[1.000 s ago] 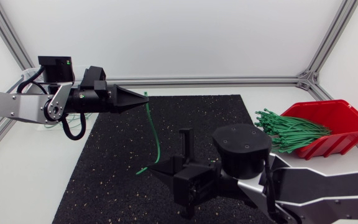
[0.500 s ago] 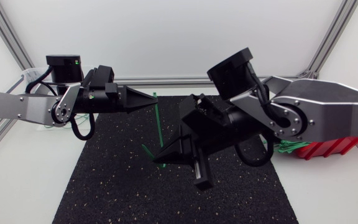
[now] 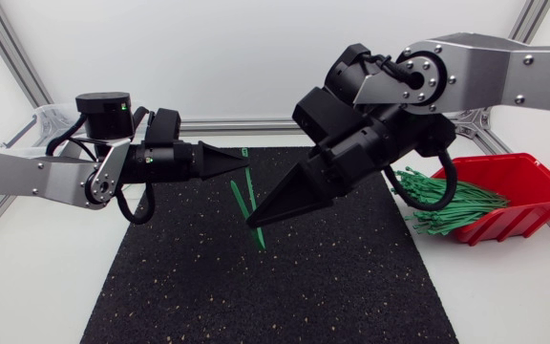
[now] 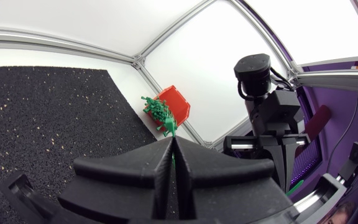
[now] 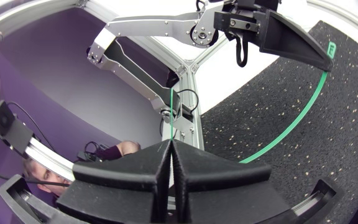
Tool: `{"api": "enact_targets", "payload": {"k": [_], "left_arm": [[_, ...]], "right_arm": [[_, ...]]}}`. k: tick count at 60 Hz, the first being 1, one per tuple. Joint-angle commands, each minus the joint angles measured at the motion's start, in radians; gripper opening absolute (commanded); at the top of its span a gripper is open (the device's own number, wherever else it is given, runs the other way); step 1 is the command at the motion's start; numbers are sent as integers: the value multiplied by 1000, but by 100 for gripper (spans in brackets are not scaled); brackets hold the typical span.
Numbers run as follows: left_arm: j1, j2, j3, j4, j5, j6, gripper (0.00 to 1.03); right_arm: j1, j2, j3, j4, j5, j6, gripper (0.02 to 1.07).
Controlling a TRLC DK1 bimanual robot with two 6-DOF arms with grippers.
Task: Take a green cable tie from the red box, thread the tail through the head to close it, then place it in the transparent bin on the left.
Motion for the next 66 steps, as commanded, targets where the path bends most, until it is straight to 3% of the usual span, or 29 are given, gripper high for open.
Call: {"api": "enact_targets", "payload": {"k": [1, 7, 16, 37, 66], "left_arm": [[-15, -47, -29, 29, -12, 10, 4], [-24, -75, -45, 47, -24, 10, 4], [-46, -126, -86, 81, -45, 10, 4], [-93, -238, -164, 147, -163, 23, 4], [-153, -319, -223, 164, -265, 75, 4]], "right_arm": [[-9, 51, 55, -89, -43, 32, 7], [-23, 93, 105, -226, -155, 32, 7], [-13, 148, 166, -404, -230, 29, 7], [-32, 237, 276, -749, -276, 49, 7], [-82, 245, 263, -928, -325, 60, 7]]}}
